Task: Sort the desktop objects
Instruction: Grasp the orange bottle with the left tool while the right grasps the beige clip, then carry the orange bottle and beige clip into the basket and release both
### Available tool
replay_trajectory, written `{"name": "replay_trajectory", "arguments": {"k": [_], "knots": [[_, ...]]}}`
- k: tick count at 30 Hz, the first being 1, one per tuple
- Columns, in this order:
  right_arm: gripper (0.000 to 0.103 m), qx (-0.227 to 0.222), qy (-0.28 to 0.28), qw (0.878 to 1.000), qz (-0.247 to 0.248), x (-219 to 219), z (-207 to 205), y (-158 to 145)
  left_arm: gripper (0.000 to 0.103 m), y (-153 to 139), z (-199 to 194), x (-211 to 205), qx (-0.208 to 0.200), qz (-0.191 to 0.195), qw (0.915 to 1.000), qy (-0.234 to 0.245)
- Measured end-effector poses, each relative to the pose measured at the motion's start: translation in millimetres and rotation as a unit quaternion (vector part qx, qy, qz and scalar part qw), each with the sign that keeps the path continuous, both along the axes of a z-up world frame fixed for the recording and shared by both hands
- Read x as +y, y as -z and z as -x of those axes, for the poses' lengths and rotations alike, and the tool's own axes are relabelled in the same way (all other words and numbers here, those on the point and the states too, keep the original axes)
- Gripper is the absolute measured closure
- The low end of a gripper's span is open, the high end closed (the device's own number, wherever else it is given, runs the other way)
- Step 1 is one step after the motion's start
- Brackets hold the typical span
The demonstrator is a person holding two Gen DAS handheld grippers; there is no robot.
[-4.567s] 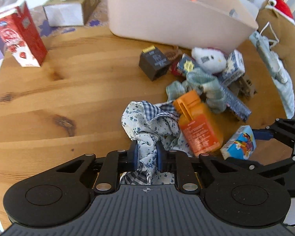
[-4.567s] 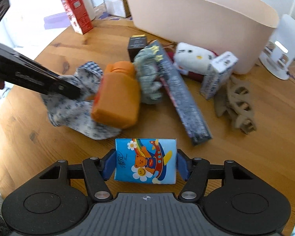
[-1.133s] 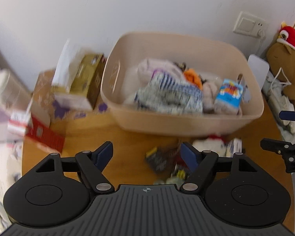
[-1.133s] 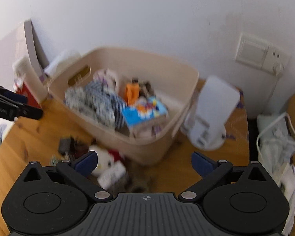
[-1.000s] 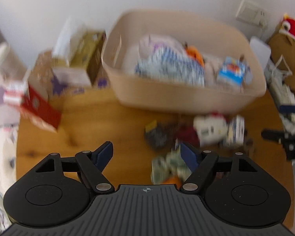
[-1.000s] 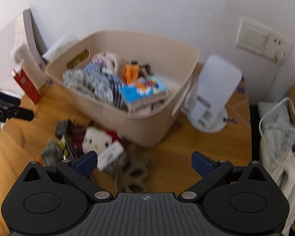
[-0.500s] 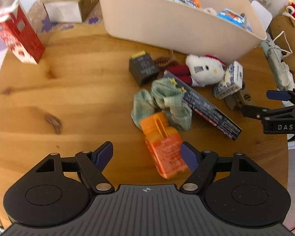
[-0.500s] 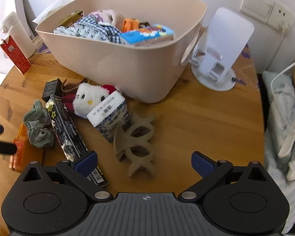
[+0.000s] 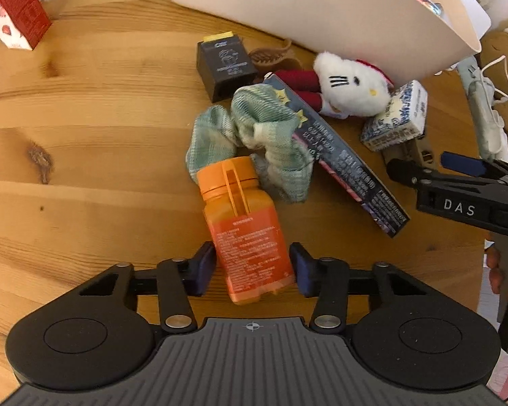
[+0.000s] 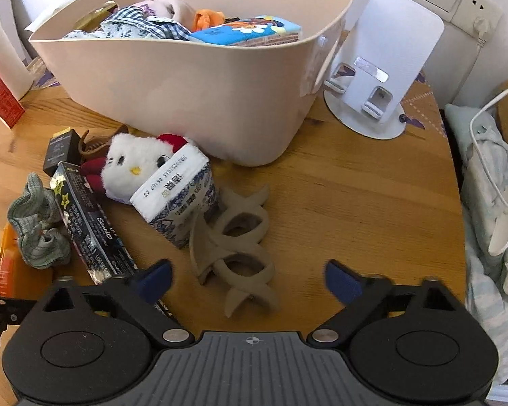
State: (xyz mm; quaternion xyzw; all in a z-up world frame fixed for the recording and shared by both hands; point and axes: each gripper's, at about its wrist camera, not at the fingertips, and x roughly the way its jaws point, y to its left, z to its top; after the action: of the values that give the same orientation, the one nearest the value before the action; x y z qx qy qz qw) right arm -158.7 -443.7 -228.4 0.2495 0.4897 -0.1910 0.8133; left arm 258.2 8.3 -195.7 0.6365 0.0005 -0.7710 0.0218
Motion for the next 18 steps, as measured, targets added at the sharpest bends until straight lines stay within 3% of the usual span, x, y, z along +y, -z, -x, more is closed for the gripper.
{"name": "replay_trajectory", "arguments": {"k": [2, 4, 7, 15, 18], "knots": [[0.029, -0.003, 0.002, 1.0, -0.015, -1.4, 1.3, 1.4, 0.063, -0.4, -2.0, -0.1, 0.003, 0.013, 0.9999, 0.01], [0.045, -0.006, 0.007, 1.0, -0.018, -1.8, 2.8, 1.2, 0.065, -1.7, -3.9, -0.4, 0.009, 0.02, 0.9996, 0.019], [0.056, -0.011, 0.003, 1.0, -0.019, -1.0, 6.2, 0.3, 0.065, -4.0, -7.7, -1.4, 0.017, 0.026, 0.9989, 0.035], [0.073, -0.019, -0.001, 1.0, -0.018, 4.5, 17.7, -5.5, 0.065, -8.2, -16.6, -11.4, 0.023, 0.028, 0.9986, 0.039], [0.073, -0.022, 0.001, 1.0, -0.017, 8.4, 20.4, -6.7, 0.066, -9.9, -20.3, -16.1, 0.022, 0.025, 0.9987, 0.038]]}}
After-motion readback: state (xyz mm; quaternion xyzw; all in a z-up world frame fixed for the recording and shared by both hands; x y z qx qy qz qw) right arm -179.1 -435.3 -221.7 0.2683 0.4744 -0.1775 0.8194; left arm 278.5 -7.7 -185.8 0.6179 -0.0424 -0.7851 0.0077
